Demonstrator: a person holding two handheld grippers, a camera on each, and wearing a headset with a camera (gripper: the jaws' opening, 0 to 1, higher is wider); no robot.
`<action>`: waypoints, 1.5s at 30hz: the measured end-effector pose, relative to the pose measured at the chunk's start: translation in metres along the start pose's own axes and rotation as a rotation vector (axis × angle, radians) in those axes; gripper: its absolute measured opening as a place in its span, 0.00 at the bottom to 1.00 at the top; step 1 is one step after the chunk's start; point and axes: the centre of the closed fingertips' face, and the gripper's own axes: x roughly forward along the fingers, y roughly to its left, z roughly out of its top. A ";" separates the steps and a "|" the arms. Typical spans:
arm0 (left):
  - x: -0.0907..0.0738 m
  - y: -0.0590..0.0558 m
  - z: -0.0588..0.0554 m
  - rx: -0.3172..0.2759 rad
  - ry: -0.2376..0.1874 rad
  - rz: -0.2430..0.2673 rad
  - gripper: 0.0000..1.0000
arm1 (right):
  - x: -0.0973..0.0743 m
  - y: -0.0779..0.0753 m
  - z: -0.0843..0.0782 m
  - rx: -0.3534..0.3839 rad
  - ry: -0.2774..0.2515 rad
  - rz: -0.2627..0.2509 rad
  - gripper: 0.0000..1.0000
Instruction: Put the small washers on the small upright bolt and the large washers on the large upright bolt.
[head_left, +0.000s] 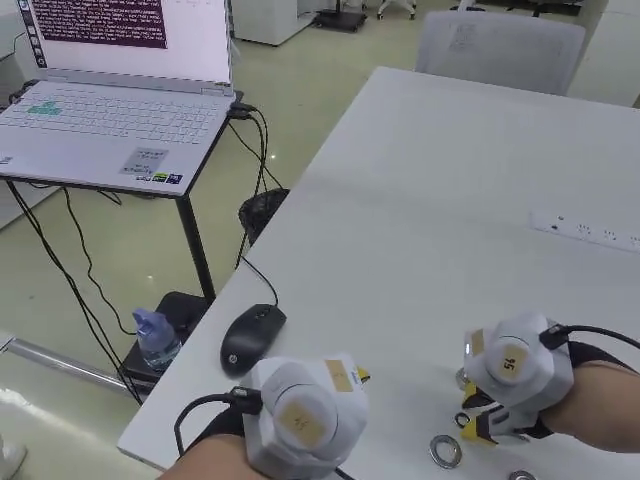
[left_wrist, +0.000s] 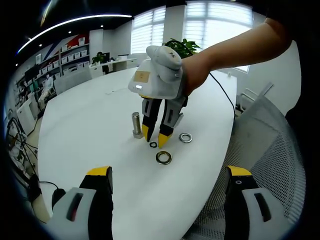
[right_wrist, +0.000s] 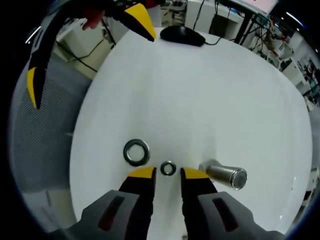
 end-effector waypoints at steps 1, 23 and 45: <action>0.000 0.000 0.000 -0.001 0.000 0.000 0.93 | 0.000 0.000 0.000 0.002 0.000 0.001 0.21; -0.001 -0.002 0.000 -0.001 0.000 -0.003 0.90 | -0.001 -0.003 -0.003 0.014 0.068 -0.002 0.14; -0.005 0.000 -0.004 -0.009 0.001 0.020 0.90 | -0.034 -0.005 -0.012 0.129 0.036 -0.017 0.13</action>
